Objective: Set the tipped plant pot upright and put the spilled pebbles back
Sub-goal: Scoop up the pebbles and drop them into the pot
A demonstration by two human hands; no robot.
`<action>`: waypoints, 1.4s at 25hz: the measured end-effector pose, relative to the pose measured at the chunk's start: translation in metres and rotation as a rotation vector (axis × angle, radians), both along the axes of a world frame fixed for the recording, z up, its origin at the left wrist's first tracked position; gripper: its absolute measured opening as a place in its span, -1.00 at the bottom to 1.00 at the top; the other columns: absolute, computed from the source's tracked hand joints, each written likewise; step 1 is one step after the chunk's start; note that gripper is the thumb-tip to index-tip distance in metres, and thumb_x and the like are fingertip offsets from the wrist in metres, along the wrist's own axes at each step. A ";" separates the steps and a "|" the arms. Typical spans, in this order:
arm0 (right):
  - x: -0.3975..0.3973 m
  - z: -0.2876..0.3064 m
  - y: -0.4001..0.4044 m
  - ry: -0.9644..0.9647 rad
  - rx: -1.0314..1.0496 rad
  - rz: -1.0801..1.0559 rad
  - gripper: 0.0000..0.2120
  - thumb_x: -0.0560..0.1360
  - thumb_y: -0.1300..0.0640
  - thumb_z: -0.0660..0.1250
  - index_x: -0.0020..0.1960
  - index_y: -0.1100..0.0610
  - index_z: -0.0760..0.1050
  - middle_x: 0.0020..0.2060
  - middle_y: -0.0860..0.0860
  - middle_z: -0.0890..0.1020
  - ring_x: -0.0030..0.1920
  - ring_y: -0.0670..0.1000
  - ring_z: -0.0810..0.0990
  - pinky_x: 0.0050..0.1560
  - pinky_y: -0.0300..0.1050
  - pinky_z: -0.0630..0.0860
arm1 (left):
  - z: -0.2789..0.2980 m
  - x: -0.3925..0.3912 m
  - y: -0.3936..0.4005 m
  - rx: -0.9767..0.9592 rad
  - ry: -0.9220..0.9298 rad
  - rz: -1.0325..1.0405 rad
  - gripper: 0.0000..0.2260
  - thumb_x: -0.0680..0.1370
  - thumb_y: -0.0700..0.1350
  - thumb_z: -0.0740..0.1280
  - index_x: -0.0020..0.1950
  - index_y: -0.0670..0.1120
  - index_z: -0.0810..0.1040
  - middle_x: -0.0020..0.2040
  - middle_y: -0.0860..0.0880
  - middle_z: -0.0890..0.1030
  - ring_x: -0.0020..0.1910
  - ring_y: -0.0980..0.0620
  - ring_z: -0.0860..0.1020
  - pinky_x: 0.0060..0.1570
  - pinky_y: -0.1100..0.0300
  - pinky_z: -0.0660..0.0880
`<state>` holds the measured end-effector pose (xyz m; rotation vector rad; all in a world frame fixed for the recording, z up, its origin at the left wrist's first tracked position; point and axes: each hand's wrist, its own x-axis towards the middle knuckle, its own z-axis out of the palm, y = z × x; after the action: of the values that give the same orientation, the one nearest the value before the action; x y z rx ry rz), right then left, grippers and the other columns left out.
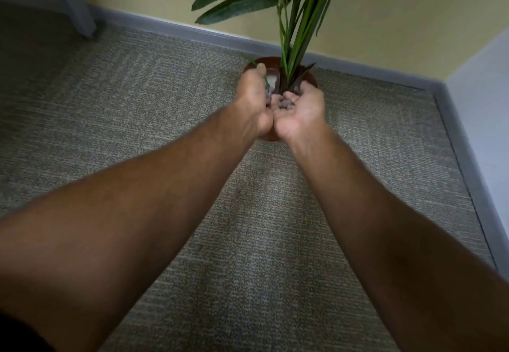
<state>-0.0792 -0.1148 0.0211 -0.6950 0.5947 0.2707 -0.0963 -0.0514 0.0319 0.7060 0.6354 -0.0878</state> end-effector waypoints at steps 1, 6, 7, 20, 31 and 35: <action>0.007 0.004 0.002 0.003 -0.017 0.004 -0.68 0.69 0.04 0.15 -0.05 0.26 0.50 -0.17 0.14 0.58 -0.27 0.01 0.55 -0.25 -0.16 0.64 | 0.004 0.007 0.002 0.003 0.013 -0.010 -0.53 0.67 0.10 0.18 0.19 -0.30 0.62 0.14 -0.30 0.68 0.16 -0.23 0.67 0.27 -0.10 0.57; 0.023 0.009 0.004 0.016 -0.119 0.037 -0.53 0.68 -0.13 0.16 0.16 0.28 0.54 -0.10 0.20 0.62 -0.16 0.11 0.59 -0.06 0.01 0.63 | 0.001 0.029 0.011 0.036 -0.002 0.006 -0.51 0.68 0.13 0.15 0.30 -0.27 0.52 0.10 -0.35 0.67 0.05 -0.30 0.69 0.19 -0.19 0.59; 0.024 0.009 0.003 0.013 -0.117 0.043 -0.49 0.67 -0.16 0.15 0.21 0.29 0.53 -0.09 0.21 0.61 -0.15 0.14 0.59 -0.07 0.07 0.63 | -0.003 0.033 0.012 0.015 -0.012 0.013 -0.50 0.68 0.13 0.15 0.32 -0.28 0.50 0.09 -0.36 0.67 0.04 -0.32 0.69 0.17 -0.23 0.59; -0.020 -0.034 -0.014 -0.263 -0.416 0.196 -0.68 0.71 0.02 0.16 0.23 0.23 0.51 0.09 0.15 0.68 0.05 0.01 0.71 0.05 -0.09 0.64 | -0.042 -0.024 0.030 0.275 -0.189 -0.216 -0.69 0.72 -0.08 0.12 0.30 -0.21 0.54 0.27 -0.23 0.64 0.23 -0.12 0.64 0.27 0.02 0.54; -0.185 -0.178 -0.017 -0.656 -1.285 1.026 -0.77 0.59 0.22 0.32 0.22 0.15 0.61 0.08 0.04 0.63 0.02 -0.02 0.62 0.17 0.03 0.56 | -0.182 -0.191 0.129 0.975 -0.021 -0.736 -0.94 0.53 -0.29 0.46 -0.06 -0.17 0.70 -0.17 -0.04 0.69 -0.21 0.09 0.59 -0.05 0.13 0.53; -0.209 -0.195 -0.007 -0.911 -1.398 1.132 -0.73 0.53 0.20 0.41 0.23 0.17 0.60 0.05 0.04 0.55 0.05 0.06 0.56 0.14 0.00 0.53 | -0.185 -0.216 0.136 1.253 -0.149 -0.912 -0.70 0.41 -0.42 0.46 0.05 -0.11 0.71 -0.14 0.10 0.56 -0.19 0.34 0.53 -0.06 0.44 0.43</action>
<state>-0.2879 -0.1214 -0.1736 -2.3206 -0.7065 0.5126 -0.3127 0.0845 -0.1533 2.1633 0.1041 -0.4955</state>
